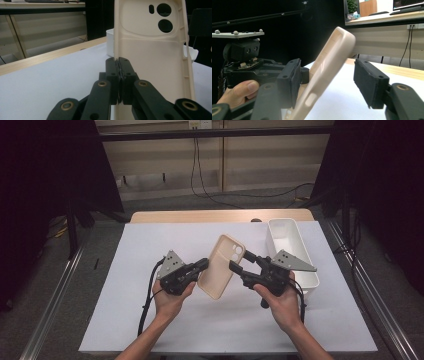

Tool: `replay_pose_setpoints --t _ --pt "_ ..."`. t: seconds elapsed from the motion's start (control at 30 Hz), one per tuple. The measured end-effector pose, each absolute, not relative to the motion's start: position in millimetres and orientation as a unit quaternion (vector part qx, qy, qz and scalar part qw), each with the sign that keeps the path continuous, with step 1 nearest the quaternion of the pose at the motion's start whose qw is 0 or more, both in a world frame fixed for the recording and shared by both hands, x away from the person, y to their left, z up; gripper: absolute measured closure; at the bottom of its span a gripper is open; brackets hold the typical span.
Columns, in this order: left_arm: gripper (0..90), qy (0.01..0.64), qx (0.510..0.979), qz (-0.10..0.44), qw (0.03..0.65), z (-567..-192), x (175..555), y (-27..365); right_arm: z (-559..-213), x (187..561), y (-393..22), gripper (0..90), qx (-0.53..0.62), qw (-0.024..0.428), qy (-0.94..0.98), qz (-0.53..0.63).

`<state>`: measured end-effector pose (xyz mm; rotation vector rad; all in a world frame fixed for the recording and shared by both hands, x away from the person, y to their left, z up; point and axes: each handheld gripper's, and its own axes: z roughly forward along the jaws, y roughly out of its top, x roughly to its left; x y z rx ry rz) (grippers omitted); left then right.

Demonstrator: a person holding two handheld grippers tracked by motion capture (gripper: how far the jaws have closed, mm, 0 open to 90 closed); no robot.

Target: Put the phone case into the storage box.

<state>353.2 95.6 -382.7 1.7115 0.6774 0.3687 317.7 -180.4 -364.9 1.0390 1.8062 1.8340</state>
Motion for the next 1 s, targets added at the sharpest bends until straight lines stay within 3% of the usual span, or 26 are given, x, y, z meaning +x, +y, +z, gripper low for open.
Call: replay_pose_setpoints --t 0.5,1.0 --pt "87.8 0.292 0.735 0.163 0.590 -383.2 353.3 95.8 -367.7 321.9 -176.2 63.7 0.382 0.152 0.623 0.665" --pt "87.7 0.294 0.734 0.172 0.587 -384.2 352.8 97.0 -370.0 322.6 -174.6 77.6 0.383 0.149 0.613 0.675"
